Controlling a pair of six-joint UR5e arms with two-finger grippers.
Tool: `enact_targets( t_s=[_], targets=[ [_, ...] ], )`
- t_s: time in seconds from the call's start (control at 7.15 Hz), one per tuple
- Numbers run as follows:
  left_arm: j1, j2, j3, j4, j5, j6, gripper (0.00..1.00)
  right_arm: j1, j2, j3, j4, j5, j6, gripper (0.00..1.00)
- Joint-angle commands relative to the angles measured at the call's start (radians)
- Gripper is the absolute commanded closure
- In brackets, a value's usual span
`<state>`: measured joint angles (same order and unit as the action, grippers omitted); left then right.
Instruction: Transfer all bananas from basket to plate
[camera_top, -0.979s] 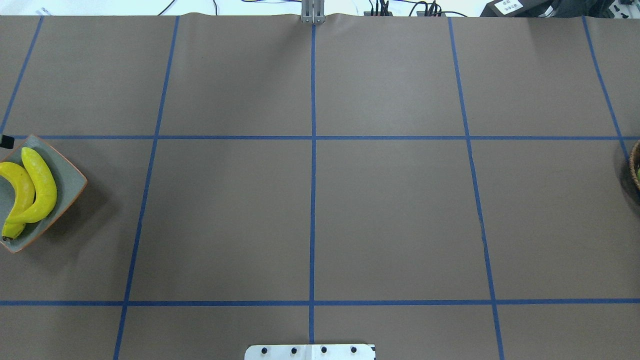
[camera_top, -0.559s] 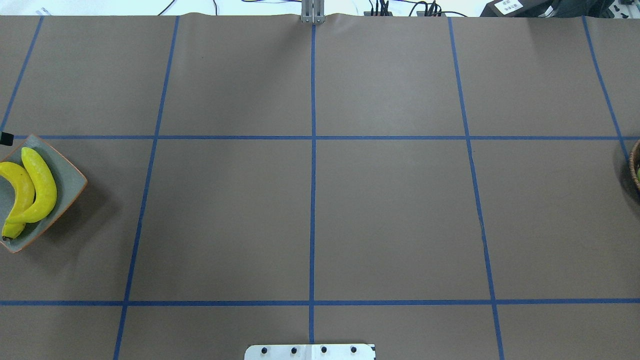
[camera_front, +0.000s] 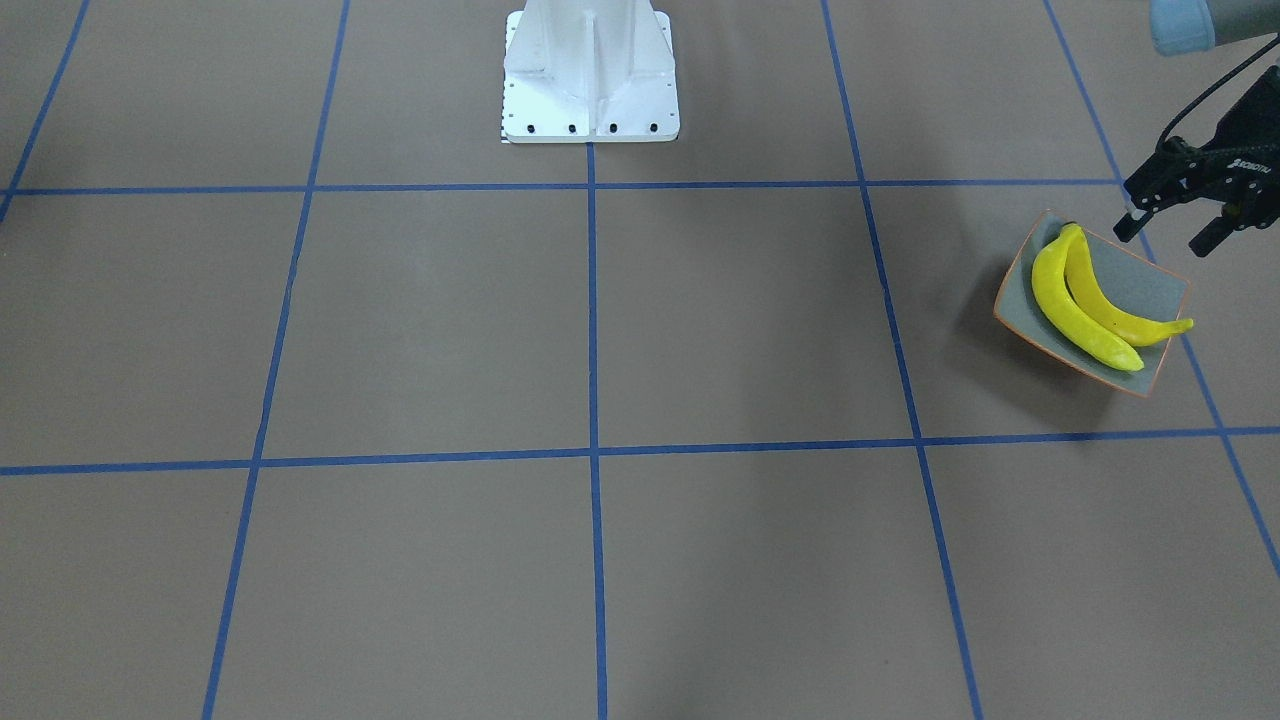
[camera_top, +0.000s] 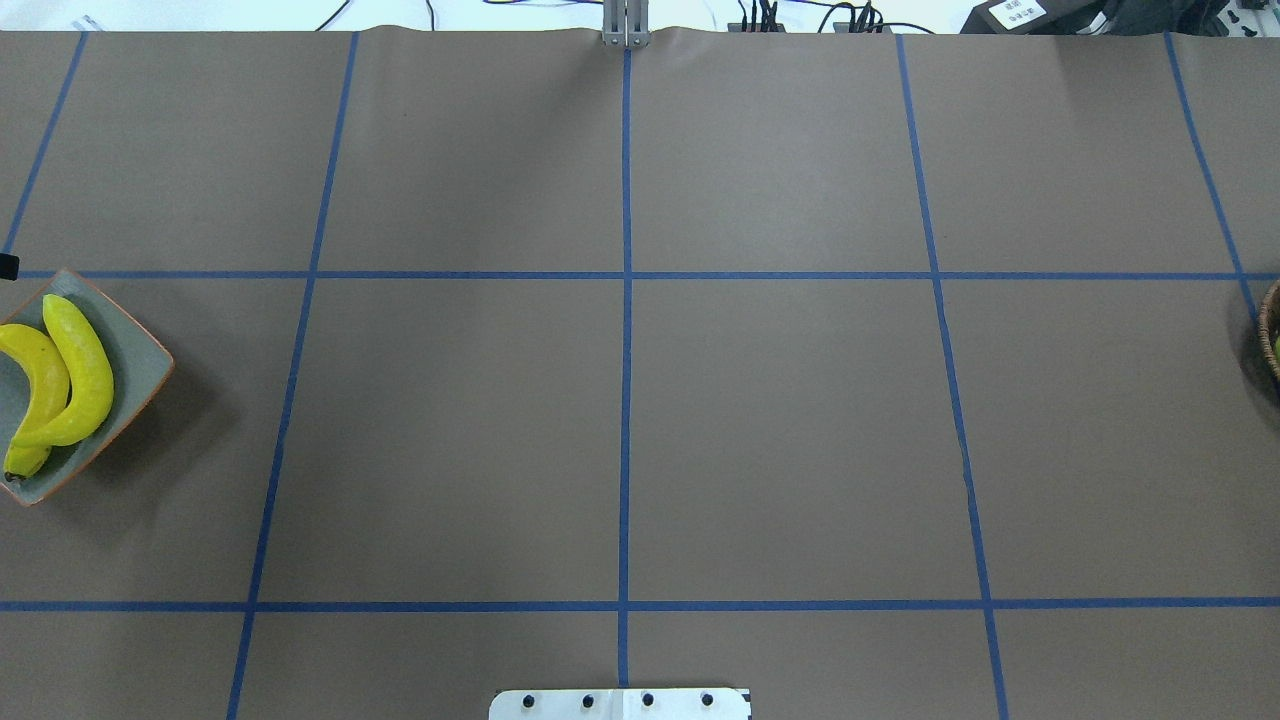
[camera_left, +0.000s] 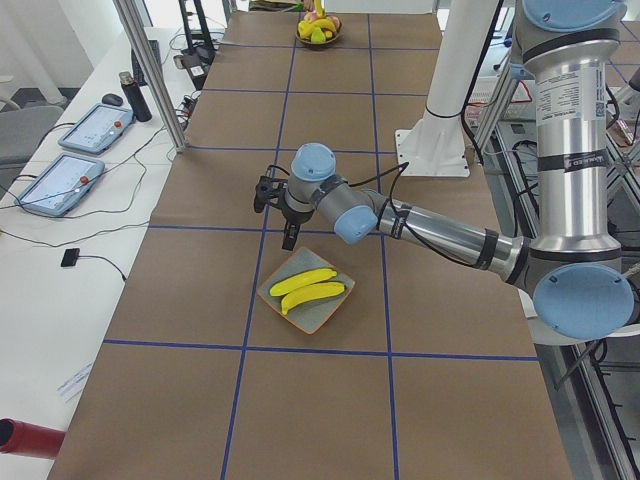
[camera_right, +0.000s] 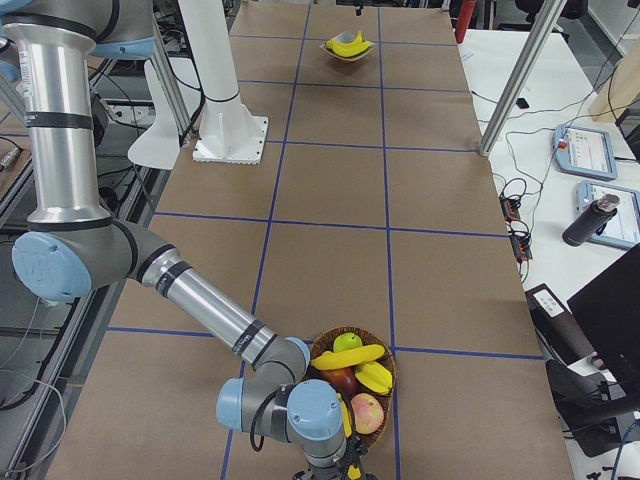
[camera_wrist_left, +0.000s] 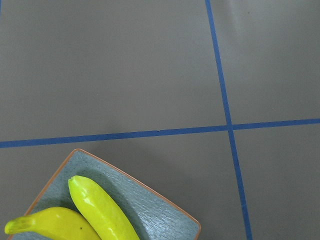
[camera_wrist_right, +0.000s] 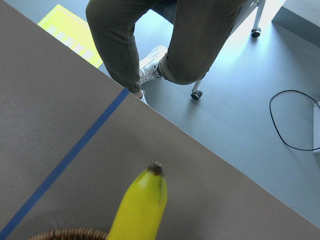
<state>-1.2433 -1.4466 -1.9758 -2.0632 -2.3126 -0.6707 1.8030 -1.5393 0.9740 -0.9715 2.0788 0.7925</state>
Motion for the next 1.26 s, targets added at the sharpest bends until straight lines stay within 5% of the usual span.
enact_targets(
  t_s=[0.0,0.84,1.12],
  targets=[
    [-0.007,0.006,-0.021,0.0,-0.001,0.002,0.0,-0.046,0.03,-0.021,0.013,-0.041,0.09,0.03],
    [-0.021,0.041,-0.066,-0.006,0.004,0.003,0.0,-0.119,0.048,-0.104,0.128,-0.074,0.169,0.09],
    [-0.024,0.043,-0.074,-0.006,0.004,0.003,0.0,-0.131,0.047,-0.112,0.134,-0.071,0.226,0.69]
  ],
)
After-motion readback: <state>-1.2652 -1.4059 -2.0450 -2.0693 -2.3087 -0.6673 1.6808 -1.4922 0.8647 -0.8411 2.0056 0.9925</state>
